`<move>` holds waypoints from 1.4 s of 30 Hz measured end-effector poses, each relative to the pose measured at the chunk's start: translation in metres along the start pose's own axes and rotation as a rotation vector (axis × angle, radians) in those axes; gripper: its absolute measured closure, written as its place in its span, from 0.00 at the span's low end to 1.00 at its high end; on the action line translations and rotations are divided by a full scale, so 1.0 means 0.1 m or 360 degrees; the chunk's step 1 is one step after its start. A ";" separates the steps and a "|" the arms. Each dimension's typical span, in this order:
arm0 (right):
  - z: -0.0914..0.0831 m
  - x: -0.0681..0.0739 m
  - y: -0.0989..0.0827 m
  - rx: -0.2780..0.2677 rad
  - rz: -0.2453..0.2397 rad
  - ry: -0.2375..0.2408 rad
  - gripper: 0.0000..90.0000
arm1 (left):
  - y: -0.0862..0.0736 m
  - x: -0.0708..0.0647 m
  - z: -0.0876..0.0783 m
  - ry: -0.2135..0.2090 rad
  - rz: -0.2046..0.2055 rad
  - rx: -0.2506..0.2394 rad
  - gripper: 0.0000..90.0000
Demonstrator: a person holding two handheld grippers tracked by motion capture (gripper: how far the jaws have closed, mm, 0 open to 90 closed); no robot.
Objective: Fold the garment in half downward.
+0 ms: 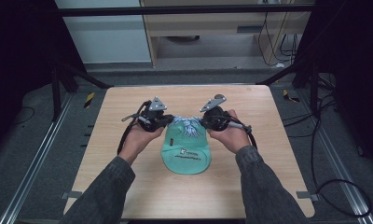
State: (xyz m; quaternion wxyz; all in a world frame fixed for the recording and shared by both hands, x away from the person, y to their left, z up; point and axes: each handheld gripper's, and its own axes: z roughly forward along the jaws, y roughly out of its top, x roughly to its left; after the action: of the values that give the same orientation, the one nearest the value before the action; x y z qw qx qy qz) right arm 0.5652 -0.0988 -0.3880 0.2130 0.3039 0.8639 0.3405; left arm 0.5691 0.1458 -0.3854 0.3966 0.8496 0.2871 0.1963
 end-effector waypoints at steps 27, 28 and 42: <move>-0.01 0.24 -0.31 -0.0015 -0.0049 0.0033 0.94 | -0.26 -0.21 -0.03 -0.0026 0.0026 0.0014 0.96; -0.01 0.25 -0.32 -0.0011 -0.0051 0.0033 0.94 | -0.26 -0.21 -0.04 -0.0027 0.0021 0.0015 0.96; -0.02 0.40 -0.42 -0.0020 -0.0086 0.0075 0.94 | -0.42 -0.29 -0.09 -0.0055 0.0005 0.0005 0.96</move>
State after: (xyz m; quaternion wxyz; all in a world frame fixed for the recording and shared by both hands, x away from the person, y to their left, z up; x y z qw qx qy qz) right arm 0.5189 -0.0979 -0.4235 0.2036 0.2709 0.8744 0.3472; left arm 0.5282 0.1547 -0.4159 0.3998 0.8539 0.2792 0.1819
